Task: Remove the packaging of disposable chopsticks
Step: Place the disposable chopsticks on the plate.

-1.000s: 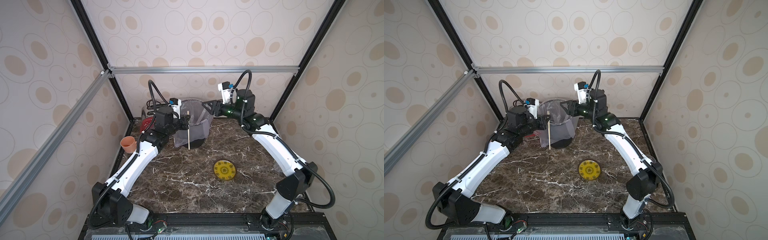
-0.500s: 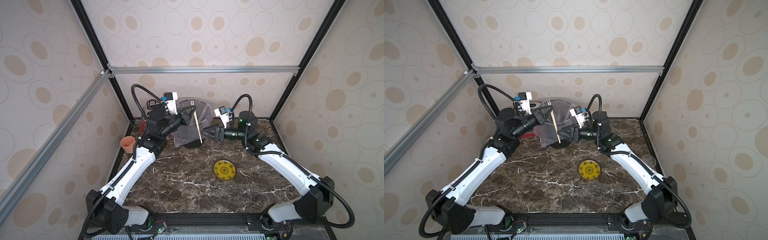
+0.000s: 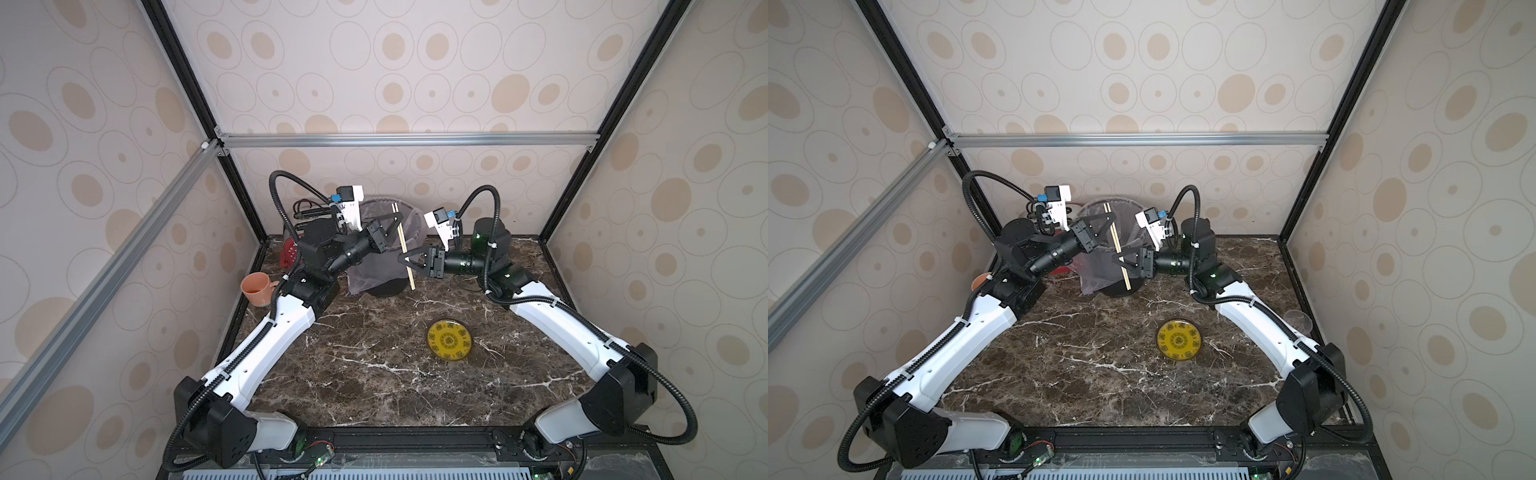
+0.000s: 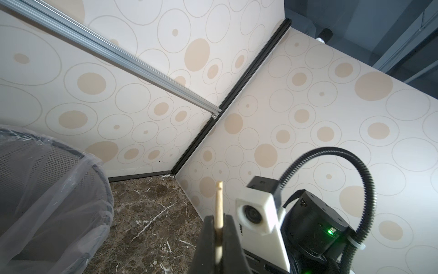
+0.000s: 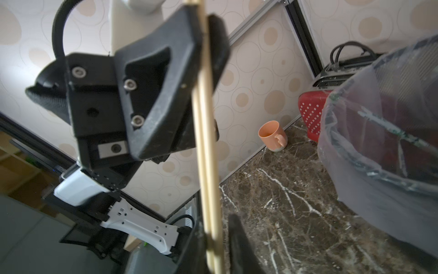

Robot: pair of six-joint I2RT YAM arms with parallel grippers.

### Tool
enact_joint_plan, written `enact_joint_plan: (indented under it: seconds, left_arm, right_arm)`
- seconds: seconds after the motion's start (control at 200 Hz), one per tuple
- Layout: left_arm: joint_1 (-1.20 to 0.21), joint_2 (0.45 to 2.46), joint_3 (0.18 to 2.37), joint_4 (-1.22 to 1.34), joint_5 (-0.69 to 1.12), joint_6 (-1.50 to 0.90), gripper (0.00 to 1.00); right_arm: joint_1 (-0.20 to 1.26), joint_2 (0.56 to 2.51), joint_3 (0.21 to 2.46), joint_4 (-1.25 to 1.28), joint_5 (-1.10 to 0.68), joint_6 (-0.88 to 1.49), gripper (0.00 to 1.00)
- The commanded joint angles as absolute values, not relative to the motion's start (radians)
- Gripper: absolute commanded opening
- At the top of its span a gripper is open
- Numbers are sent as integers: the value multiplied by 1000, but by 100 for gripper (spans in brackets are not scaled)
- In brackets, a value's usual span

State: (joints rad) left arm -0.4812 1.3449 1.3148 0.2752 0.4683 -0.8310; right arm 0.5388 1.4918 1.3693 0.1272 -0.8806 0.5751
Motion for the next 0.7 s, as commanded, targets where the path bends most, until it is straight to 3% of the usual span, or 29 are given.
enact_joint_plan:
  seconds: [0.0, 0.12, 0.215, 0.315, 0.516, 0.696]
  left_arm:
    - [-486, 1314, 1319, 263, 475, -819, 0]
    - [-486, 1309, 1311, 216, 461, -788, 0]
    - [-485, 1302, 1299, 179, 422, -772, 50]
    - [-486, 1267, 1279, 99, 372, -722, 73]
    - [-484, 1147, 1188, -152, 210, -537, 78]
    - [-480, 1074, 1099, -195, 250, -480, 79]
  right_arm:
    - [539, 1483, 1381, 135, -857, 583, 0]
    - [539, 1446, 1343, 92, -811, 559, 0]
    - [533, 1397, 1298, 9, -761, 522, 0]
    - [516, 1325, 1208, -124, -668, 492, 0]
    - [502, 1205, 1001, -423, -461, 423, 0]
    - [501, 1157, 820, -500, -274, 384, 0]
